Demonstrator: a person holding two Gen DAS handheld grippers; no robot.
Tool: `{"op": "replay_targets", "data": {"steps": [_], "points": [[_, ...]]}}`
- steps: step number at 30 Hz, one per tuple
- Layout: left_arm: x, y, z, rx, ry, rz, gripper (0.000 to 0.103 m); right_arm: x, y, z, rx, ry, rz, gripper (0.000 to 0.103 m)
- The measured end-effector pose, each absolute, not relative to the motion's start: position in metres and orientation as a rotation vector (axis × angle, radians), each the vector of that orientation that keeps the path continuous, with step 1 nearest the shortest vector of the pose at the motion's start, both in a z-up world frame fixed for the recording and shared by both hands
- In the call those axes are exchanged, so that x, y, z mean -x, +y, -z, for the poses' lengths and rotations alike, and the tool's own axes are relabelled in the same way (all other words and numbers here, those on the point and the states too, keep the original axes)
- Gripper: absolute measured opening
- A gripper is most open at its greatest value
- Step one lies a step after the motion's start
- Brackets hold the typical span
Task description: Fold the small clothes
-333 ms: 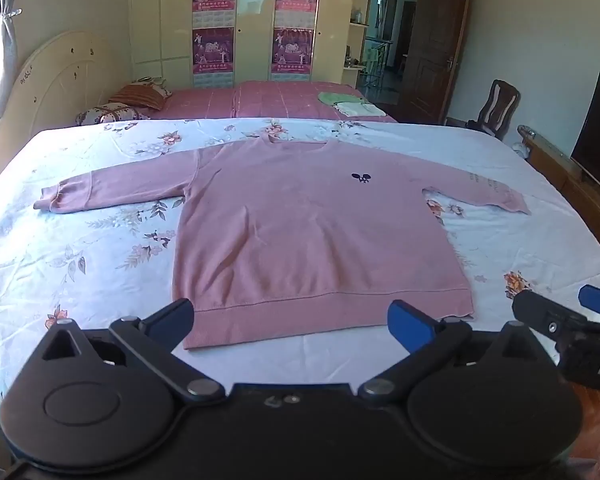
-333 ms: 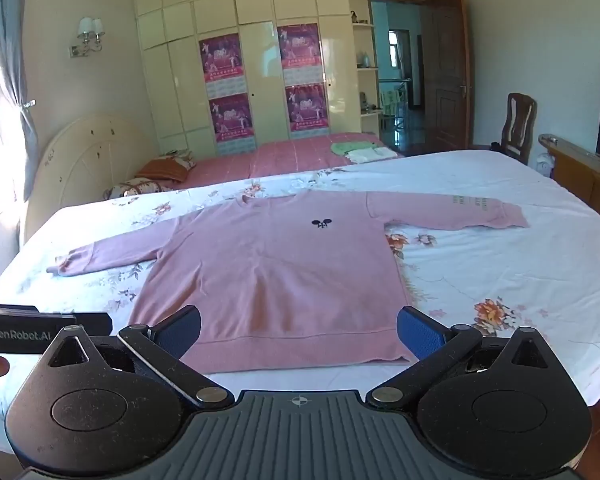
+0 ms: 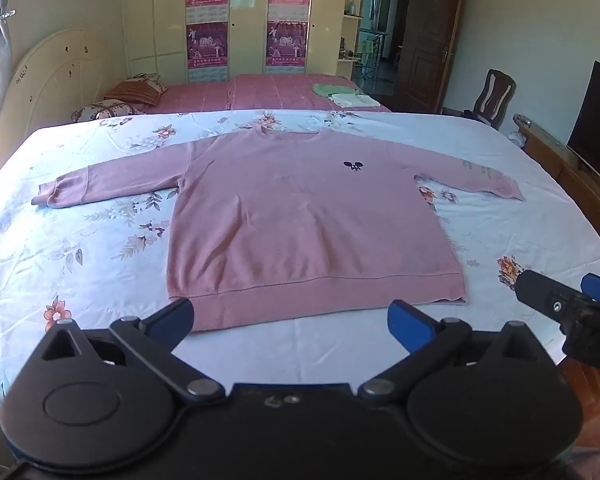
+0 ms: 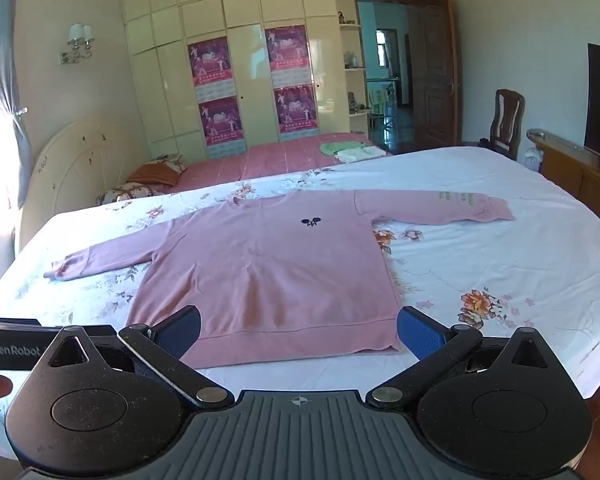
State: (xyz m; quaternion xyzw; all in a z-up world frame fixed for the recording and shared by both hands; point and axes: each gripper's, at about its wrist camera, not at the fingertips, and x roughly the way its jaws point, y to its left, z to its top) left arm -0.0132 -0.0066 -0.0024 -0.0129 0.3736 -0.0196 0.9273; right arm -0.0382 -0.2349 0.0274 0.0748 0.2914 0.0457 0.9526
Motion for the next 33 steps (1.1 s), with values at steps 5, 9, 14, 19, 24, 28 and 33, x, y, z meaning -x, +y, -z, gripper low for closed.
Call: {"op": "replay_targets", "data": {"steps": [5, 9, 14, 19, 24, 28, 33], "points": [[0.019, -0.011, -0.005, 0.033, 0.77, 0.011, 0.103, 0.037, -0.233, -0.027, -0.146, 0.587, -0.089, 0.103], [0.015, -0.006, -0.006, 0.041, 0.769, -0.002, 0.103, 0.036, -0.229, -0.028, -0.138, 0.577, -0.101, 0.103], [0.012, -0.004, -0.005, 0.044, 0.765, -0.013, 0.103, 0.03, -0.225, -0.028, -0.128, 0.576, -0.104, 0.103], [0.01, -0.002, -0.004, 0.051, 0.769, -0.014, 0.103, 0.027, -0.223, -0.029, -0.123, 0.576, -0.107, 0.103], [0.009, 0.0, -0.003, 0.052, 0.769, -0.017, 0.103, 0.024, -0.221, -0.029, -0.118, 0.582, -0.11, 0.103], [0.009, 0.002, -0.001, 0.057, 0.769, -0.024, 0.103, 0.023, -0.22, -0.028, -0.114, 0.583, -0.113, 0.103], [0.009, 0.004, 0.0, 0.056, 0.767, -0.028, 0.103, 0.022, -0.22, -0.028, -0.115, 0.583, -0.114, 0.103]]}}
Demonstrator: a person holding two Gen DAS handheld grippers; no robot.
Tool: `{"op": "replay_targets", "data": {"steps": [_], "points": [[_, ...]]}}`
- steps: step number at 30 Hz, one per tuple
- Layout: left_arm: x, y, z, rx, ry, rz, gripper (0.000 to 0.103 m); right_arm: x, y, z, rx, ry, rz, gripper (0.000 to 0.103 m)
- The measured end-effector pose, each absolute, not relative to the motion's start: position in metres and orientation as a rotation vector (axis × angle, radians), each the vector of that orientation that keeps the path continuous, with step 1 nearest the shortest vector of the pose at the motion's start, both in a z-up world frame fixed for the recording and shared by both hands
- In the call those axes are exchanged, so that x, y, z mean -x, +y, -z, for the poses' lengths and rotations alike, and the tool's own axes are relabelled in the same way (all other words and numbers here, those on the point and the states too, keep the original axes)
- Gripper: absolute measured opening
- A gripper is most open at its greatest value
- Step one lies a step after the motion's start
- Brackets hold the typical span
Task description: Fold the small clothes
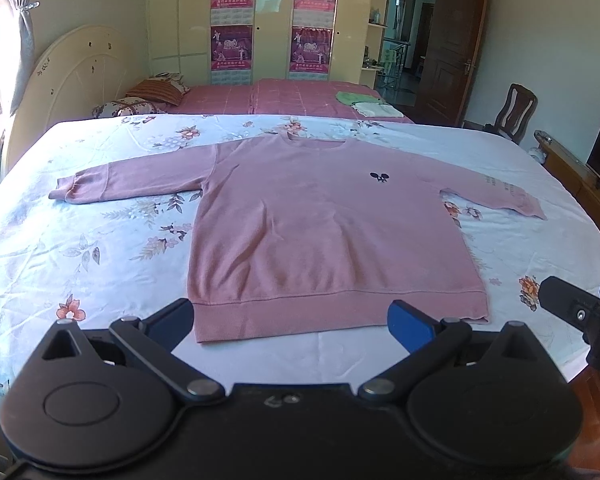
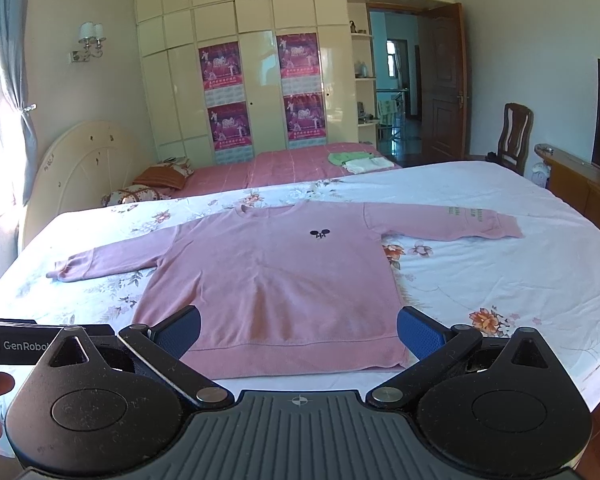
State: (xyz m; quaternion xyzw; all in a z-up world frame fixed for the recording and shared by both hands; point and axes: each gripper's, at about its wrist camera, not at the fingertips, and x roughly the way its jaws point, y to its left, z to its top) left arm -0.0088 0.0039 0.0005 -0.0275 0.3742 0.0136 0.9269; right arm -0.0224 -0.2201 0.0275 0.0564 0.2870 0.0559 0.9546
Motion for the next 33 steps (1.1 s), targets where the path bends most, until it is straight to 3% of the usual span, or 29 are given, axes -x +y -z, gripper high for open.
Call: {"op": "replay_targets", "data": {"steps": [33], "points": [[0.0033, 0.0123, 0.0025, 0.067, 0.777, -0.034, 0.103, 0.016, -0.2189, -0.0225, -0.115, 0.592, -0.124, 0.103]]}}
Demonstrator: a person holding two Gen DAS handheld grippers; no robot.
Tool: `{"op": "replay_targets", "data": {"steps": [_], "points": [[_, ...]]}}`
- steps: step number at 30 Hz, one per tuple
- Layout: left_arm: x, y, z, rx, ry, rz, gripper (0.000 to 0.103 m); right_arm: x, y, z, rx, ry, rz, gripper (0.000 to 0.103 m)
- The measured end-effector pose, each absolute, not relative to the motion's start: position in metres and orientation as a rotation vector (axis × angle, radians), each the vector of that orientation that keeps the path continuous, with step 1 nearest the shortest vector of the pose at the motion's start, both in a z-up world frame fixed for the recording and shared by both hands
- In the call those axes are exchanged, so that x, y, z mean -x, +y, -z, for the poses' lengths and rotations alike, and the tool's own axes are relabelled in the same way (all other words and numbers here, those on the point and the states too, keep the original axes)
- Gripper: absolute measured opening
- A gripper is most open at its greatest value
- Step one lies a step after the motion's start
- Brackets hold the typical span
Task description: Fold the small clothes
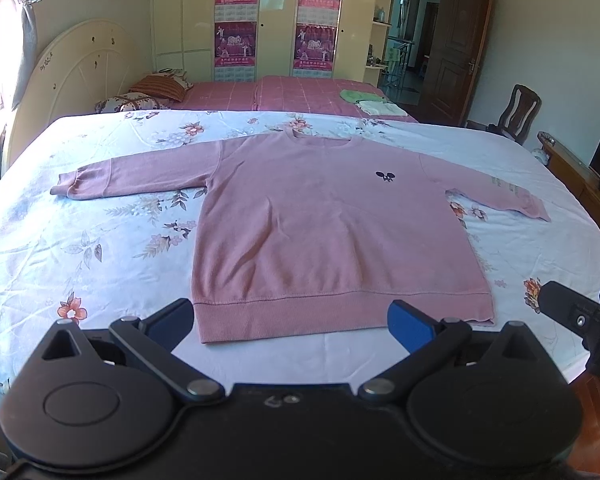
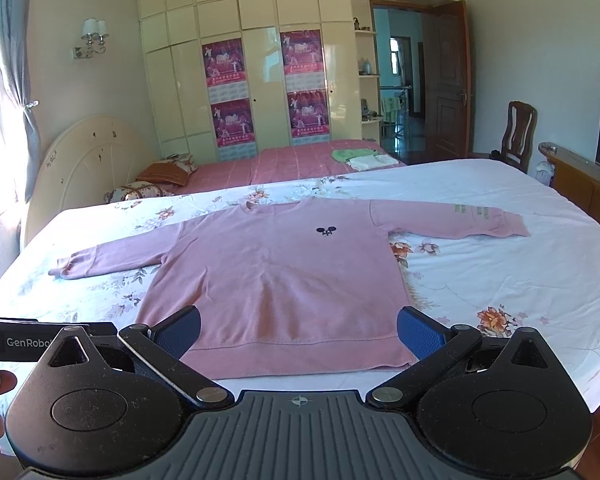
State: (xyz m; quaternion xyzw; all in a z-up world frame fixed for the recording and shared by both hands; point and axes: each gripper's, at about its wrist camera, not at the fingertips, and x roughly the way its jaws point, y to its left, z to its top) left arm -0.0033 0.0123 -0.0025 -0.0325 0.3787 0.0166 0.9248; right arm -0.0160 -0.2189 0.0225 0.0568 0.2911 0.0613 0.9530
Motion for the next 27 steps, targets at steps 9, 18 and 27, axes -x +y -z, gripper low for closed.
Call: {"op": "replay_targets", "data": {"steps": [9, 18, 27], "points": [[-0.003, 0.016, 0.004, 0.07, 0.784, -0.04, 0.103, 0.011, -0.219, -0.02, -0.117, 0.603, -0.11, 0.103], [-0.009, 0.019, 0.007, 0.069, 0.789, -0.043, 0.103, 0.004, -0.213, -0.018, -0.093, 0.612, -0.105, 0.103], [-0.021, 0.022, 0.01, 0.068, 0.799, -0.055, 0.103, -0.006, -0.214, -0.016, -0.103, 0.622, -0.107, 0.103]]}}
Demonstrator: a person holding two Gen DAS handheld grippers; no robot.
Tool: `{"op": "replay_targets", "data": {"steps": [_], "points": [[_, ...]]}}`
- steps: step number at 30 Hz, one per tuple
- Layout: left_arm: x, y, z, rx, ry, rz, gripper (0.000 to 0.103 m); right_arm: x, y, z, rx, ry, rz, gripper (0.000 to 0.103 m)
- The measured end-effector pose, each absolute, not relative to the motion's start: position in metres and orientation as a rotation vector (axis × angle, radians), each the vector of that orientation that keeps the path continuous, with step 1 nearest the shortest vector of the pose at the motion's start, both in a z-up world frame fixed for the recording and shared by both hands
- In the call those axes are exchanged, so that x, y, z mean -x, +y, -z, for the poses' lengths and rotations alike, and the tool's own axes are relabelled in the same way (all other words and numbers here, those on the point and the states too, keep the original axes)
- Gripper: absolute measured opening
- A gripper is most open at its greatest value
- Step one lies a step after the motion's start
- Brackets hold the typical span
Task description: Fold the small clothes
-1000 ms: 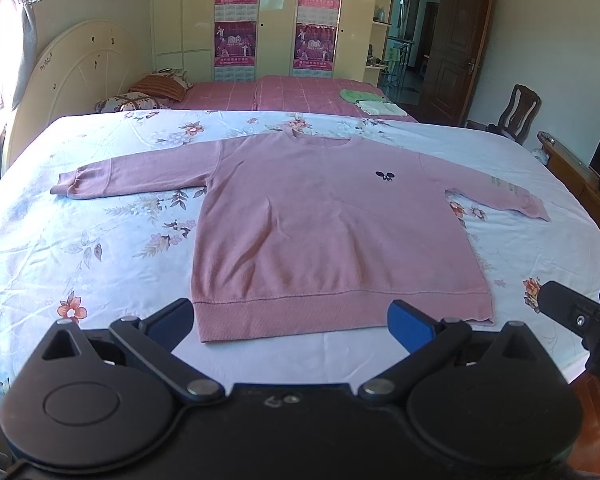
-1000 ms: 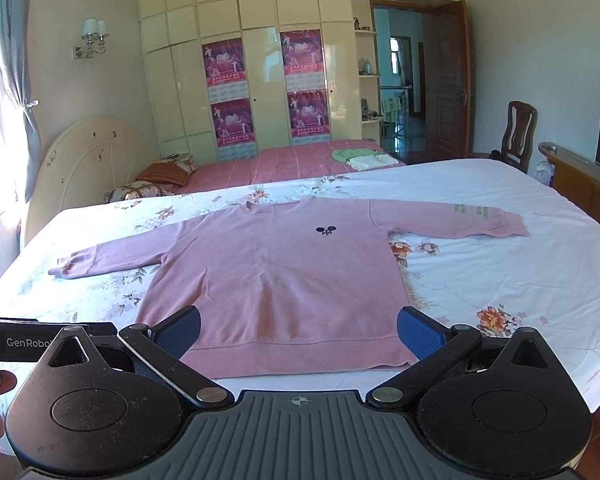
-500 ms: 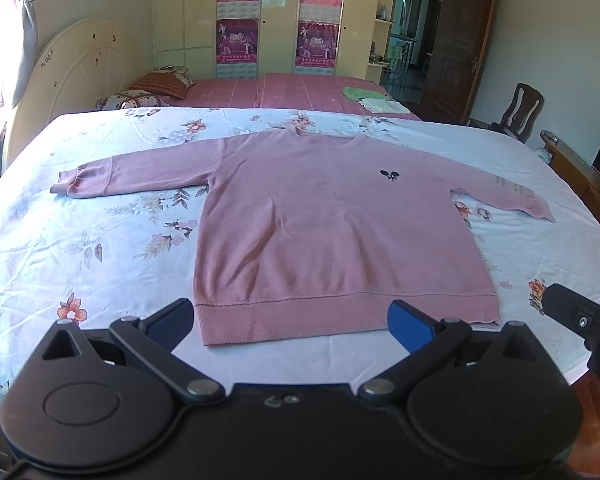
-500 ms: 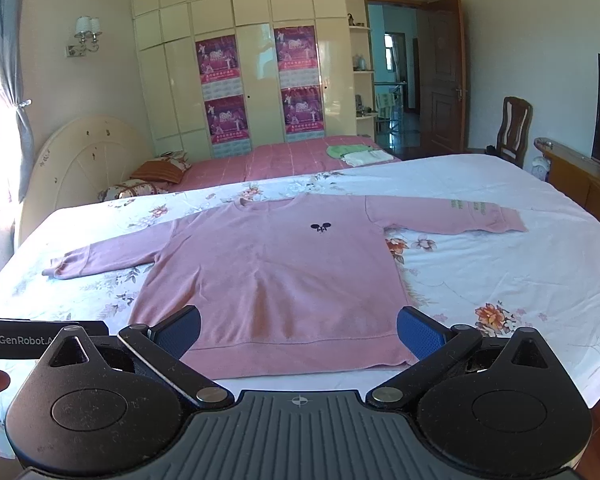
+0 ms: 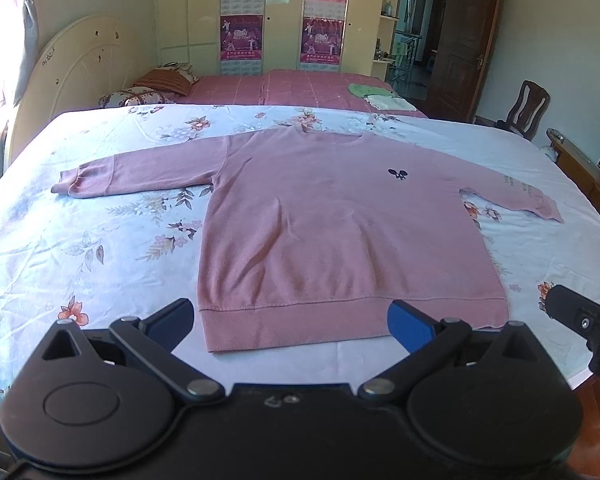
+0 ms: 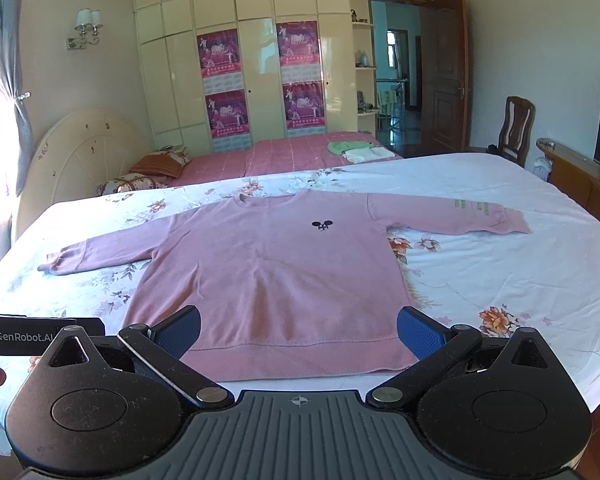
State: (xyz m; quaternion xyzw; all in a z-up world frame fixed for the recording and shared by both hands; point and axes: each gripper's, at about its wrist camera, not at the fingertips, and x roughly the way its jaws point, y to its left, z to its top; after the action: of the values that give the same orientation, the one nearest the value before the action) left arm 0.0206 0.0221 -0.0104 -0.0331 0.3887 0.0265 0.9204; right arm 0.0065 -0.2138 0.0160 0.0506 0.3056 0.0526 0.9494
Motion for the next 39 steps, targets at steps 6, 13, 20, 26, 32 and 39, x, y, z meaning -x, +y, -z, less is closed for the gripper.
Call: {"op": "replay_targets", "data": {"steps": [6, 13, 20, 26, 32, 39], "points": [[-0.033, 0.021, 0.013, 0.066, 0.796, -0.052, 0.103, -0.018, -0.22, -0.01, -0.11, 0.623, -0.09, 0.103], [-0.066, 0.015, 0.021, 0.047, 0.804, -0.056, 0.103, -0.045, -0.233, -0.004, -0.112, 0.627, -0.075, 0.103], [-0.114, 0.008, 0.035, 0.037, 0.834, -0.076, 0.103, -0.092, -0.255, 0.01, -0.117, 0.646, -0.035, 0.103], [-0.161, 0.0, 0.048, 0.035, 0.844, -0.097, 0.103, -0.141, -0.283, 0.025, -0.135, 0.658, 0.008, 0.103], [-0.21, -0.014, 0.061, 0.028, 0.852, -0.103, 0.103, -0.191, -0.316, 0.042, -0.168, 0.674, 0.028, 0.103], [-0.266, -0.031, 0.079, 0.042, 0.864, -0.097, 0.103, -0.252, -0.356, 0.064, -0.162, 0.681, 0.079, 0.103]]}}
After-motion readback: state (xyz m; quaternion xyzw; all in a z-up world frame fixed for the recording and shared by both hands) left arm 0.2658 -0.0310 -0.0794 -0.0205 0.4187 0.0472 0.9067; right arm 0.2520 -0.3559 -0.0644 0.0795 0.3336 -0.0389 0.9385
